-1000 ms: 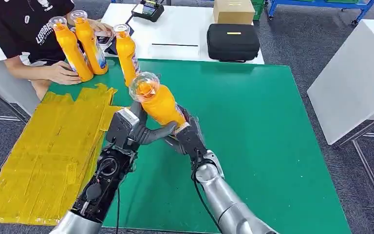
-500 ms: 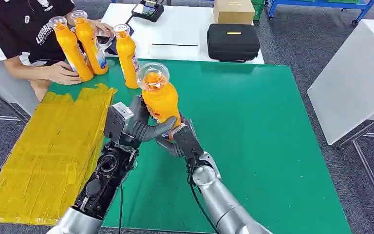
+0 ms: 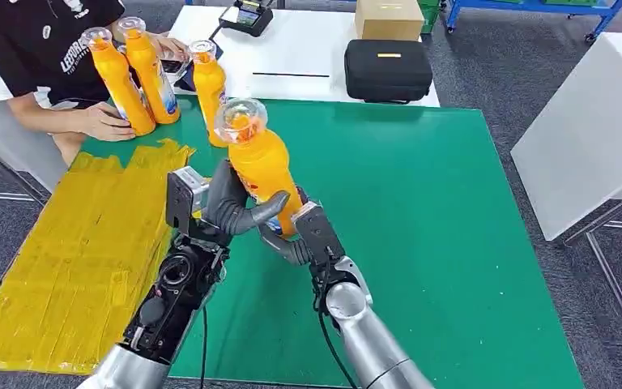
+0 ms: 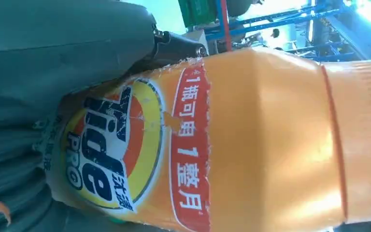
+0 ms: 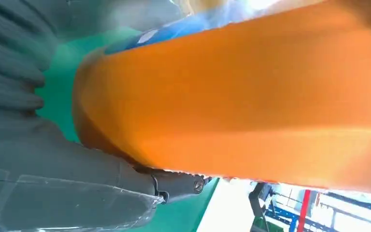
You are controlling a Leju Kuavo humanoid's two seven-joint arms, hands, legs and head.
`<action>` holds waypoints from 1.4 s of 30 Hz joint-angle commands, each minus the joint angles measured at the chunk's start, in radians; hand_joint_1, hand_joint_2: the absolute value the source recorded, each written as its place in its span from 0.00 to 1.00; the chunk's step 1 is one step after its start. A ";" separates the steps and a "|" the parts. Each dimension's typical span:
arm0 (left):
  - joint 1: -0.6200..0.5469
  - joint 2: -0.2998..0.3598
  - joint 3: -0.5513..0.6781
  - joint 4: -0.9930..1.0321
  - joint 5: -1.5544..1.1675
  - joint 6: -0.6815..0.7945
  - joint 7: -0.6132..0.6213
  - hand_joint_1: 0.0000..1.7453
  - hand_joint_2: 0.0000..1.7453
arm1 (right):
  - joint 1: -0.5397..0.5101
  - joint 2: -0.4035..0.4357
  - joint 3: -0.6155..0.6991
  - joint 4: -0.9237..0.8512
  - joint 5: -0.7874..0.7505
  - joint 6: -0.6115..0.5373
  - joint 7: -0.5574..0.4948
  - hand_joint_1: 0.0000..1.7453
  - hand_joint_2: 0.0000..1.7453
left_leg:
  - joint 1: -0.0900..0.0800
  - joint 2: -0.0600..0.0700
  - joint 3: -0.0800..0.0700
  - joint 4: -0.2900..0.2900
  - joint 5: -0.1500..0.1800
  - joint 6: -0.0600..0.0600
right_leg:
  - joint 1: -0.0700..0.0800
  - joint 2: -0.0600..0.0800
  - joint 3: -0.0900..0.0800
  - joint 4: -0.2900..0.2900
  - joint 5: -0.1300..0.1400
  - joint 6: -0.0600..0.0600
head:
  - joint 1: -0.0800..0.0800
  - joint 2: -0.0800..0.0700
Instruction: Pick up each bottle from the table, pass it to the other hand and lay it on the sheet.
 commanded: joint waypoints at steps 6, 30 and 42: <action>0.026 0.056 0.080 0.006 0.000 0.075 0.027 1.00 1.00 | 0.018 -0.055 0.086 -0.223 -0.019 -0.043 0.020 0.00 0.00 | 0.000 0.003 0.003 -0.001 -0.002 -0.001 | 0.000 0.002 0.002 0.000 -0.001 -0.001 | 0.000 0.000; 0.017 0.156 0.188 0.096 -1.272 0.820 0.407 1.00 1.00 | 0.230 -0.177 -0.027 -0.572 -0.144 -0.074 -0.035 0.00 1.00 | 0.000 -0.002 0.002 -0.001 -0.001 -0.001 | 0.000 -0.002 0.001 -0.001 -0.002 -0.002 | 0.003 0.000; -0.106 0.107 0.180 0.424 -1.504 0.670 0.402 1.00 1.00 | 0.178 -0.141 -0.060 -0.555 -0.142 -0.036 0.002 0.00 1.00 | 0.000 -0.001 0.002 0.000 -0.001 -0.002 | 0.000 -0.003 0.002 0.000 -0.002 -0.002 | 0.003 0.000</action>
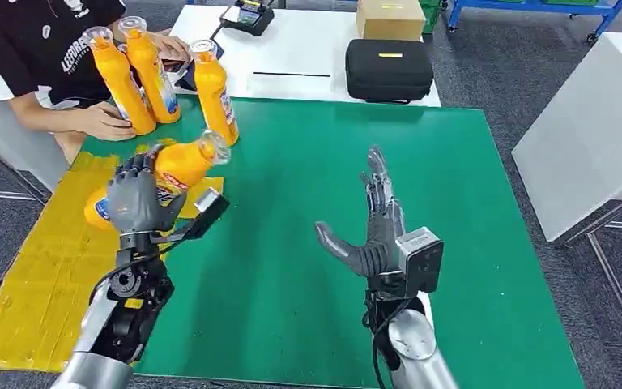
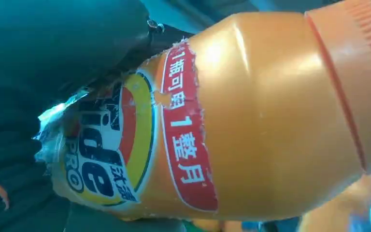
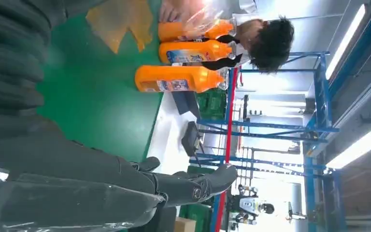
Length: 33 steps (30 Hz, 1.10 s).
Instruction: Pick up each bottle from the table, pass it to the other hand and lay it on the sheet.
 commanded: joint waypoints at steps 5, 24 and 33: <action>-0.136 -0.019 -0.010 0.310 0.033 -0.050 -0.097 1.00 1.00 | -0.050 0.020 -0.052 0.030 0.005 0.021 0.024 0.00 1.00 | 0.000 0.000 0.004 0.000 -0.002 -0.002 | 0.000 -0.001 0.004 0.000 -0.002 -0.002 | 0.000 0.000; -0.157 0.028 -0.136 0.450 -0.023 -0.161 0.031 0.64 1.00 | -0.070 0.045 -0.064 0.127 0.063 0.085 0.001 0.00 1.00 | 0.001 0.001 0.006 0.000 -0.003 -0.002 | 0.001 0.000 0.006 -0.001 -0.002 -0.002 | 0.000 0.000; -0.193 0.052 -0.305 0.592 -0.023 -0.384 0.191 0.00 1.00 | -0.099 0.061 -0.056 0.157 0.070 0.095 0.000 0.00 1.00 | 0.001 0.004 0.007 -0.001 -0.003 -0.003 | 0.001 0.002 0.007 -0.001 -0.002 -0.003 | 0.000 0.000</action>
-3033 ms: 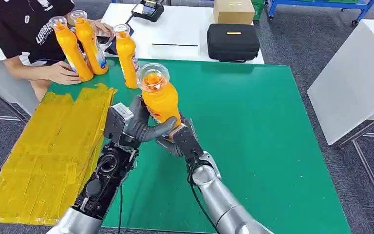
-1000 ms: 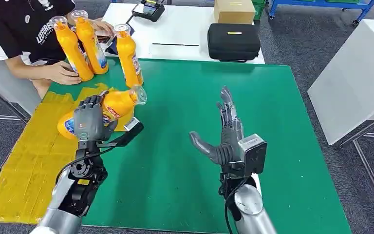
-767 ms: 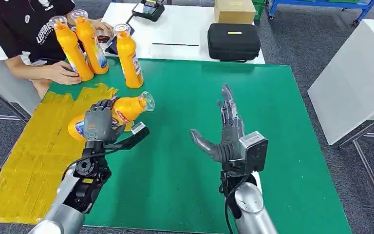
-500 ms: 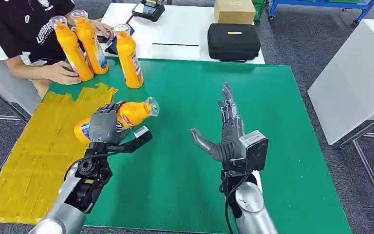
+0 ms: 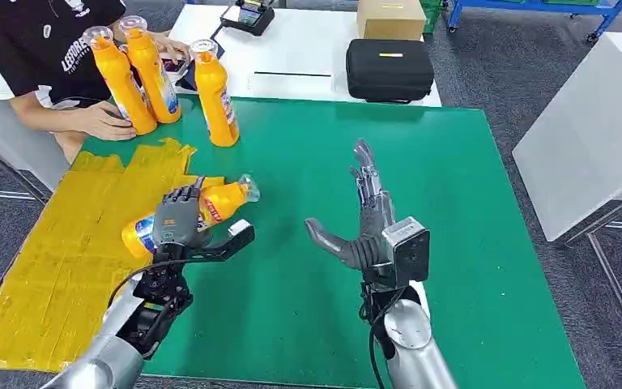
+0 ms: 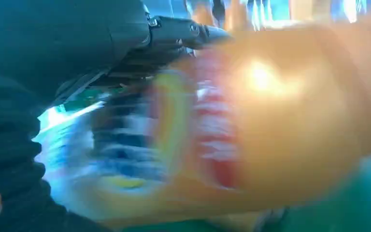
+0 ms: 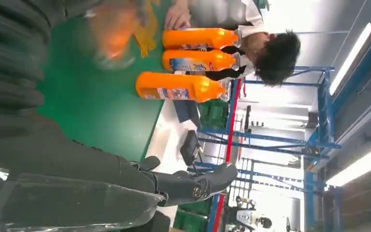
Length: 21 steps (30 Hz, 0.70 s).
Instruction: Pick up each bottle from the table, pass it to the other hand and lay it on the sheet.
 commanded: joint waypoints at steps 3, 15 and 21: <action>-0.083 0.056 -0.188 0.213 -0.004 -0.129 0.072 0.00 1.00 | -0.063 0.019 -0.016 0.107 0.008 0.010 -0.002 0.00 1.00 | 0.001 0.002 0.003 -0.001 -0.001 -0.001 | 0.001 0.000 0.003 -0.001 0.000 -0.001 | 0.000 0.000; -0.060 -0.038 0.070 0.053 0.238 0.217 -0.235 0.00 0.00 | -0.008 0.005 -0.030 0.044 0.012 -0.014 -0.001 0.00 1.00 | 0.001 -0.003 0.007 0.000 -0.002 -0.003 | 0.001 -0.003 0.008 0.000 -0.002 -0.003 | -0.001 0.000; 0.159 -0.068 0.140 -0.596 0.469 0.364 -0.437 0.00 1.00 | 0.004 0.011 -0.029 0.025 0.021 -0.063 -0.006 0.00 1.00 | 0.000 0.000 0.003 0.000 -0.001 -0.001 | 0.000 0.000 0.003 0.000 -0.001 -0.001 | 0.000 0.000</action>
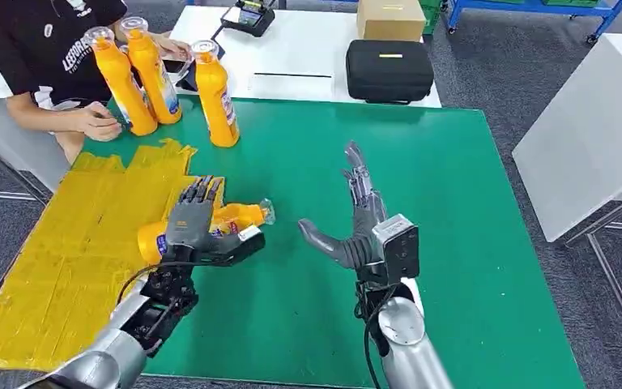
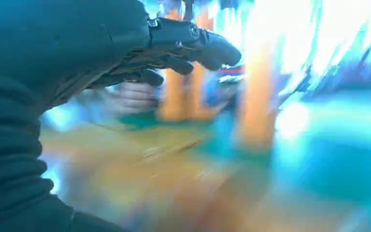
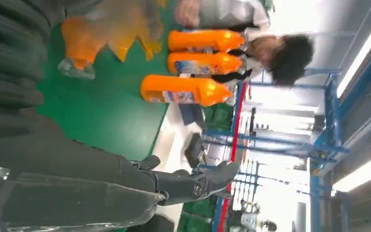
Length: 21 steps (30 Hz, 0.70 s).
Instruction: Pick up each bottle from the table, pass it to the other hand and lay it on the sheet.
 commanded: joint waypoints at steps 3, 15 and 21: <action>0.182 -0.045 0.173 -0.627 0.153 0.108 -0.112 0.00 1.00 | -0.002 -0.002 -0.023 0.000 0.005 -0.037 -0.004 0.00 1.00 | 0.000 0.005 0.003 0.000 -0.003 -0.002 | 0.001 0.002 0.002 0.000 -0.002 -0.002 | 0.000 0.000; 0.252 -0.102 0.210 -0.754 0.344 0.061 -0.313 0.00 1.00 | -0.011 -0.016 -0.011 0.024 0.014 -0.090 -0.034 0.00 1.00 | 0.001 0.004 0.003 0.000 -0.003 -0.002 | 0.001 0.001 0.002 -0.001 -0.002 -0.002 | -0.001 0.000; 0.303 -0.035 0.161 -0.823 0.804 -0.325 -0.310 0.00 1.00 | 0.022 -0.036 -0.031 -0.035 0.017 -0.110 -0.058 0.00 1.00 | 0.000 0.003 0.003 -0.001 -0.003 -0.002 | 0.000 0.001 0.001 -0.001 -0.002 -0.002 | 0.000 0.000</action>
